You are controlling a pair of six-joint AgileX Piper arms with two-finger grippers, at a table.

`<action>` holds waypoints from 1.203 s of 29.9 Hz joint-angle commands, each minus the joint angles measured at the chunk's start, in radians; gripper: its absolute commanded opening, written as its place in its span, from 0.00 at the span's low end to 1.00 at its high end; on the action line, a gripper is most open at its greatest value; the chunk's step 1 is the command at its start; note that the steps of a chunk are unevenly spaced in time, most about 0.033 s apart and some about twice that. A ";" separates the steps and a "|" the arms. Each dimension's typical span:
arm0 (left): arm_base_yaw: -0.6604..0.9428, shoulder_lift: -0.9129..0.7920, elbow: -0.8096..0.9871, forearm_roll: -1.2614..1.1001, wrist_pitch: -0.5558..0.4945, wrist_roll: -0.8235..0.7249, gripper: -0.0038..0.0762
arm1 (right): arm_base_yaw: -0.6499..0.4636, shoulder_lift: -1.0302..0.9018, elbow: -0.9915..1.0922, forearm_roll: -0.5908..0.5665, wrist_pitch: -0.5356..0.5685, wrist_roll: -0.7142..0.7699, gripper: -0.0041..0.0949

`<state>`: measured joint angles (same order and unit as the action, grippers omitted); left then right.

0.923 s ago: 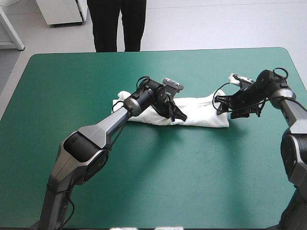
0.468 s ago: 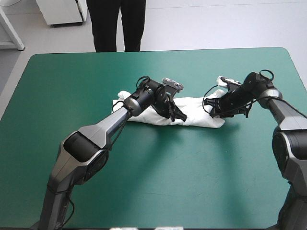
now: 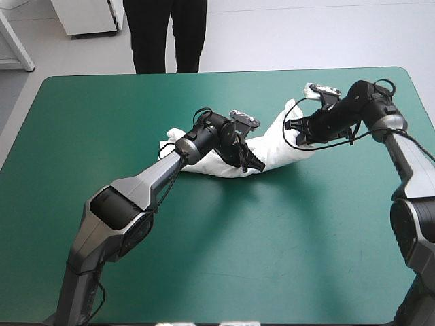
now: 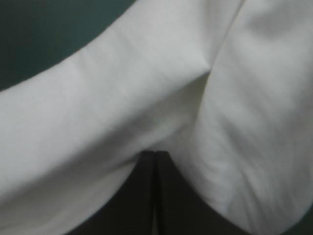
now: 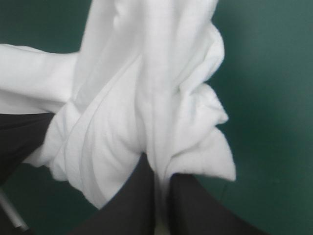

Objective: Fold the cloth

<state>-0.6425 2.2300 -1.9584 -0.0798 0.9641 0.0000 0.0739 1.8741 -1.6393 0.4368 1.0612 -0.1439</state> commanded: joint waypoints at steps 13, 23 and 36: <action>-0.001 -0.048 -0.022 -0.026 -0.010 0.000 0.04 | 0.073 -0.137 -0.230 0.104 0.152 0.022 0.03; 0.013 -0.194 0.017 0.198 0.127 -0.157 0.04 | 0.073 -0.127 -0.230 0.093 0.133 0.029 0.03; 0.030 -0.781 0.666 0.257 0.070 -0.241 0.04 | 0.227 -0.125 -0.230 0.064 -0.008 0.041 0.03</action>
<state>-0.6125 1.6044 -1.3400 0.1713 1.0466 -0.2294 0.2563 1.7992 -1.8365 0.4882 1.1408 -0.1086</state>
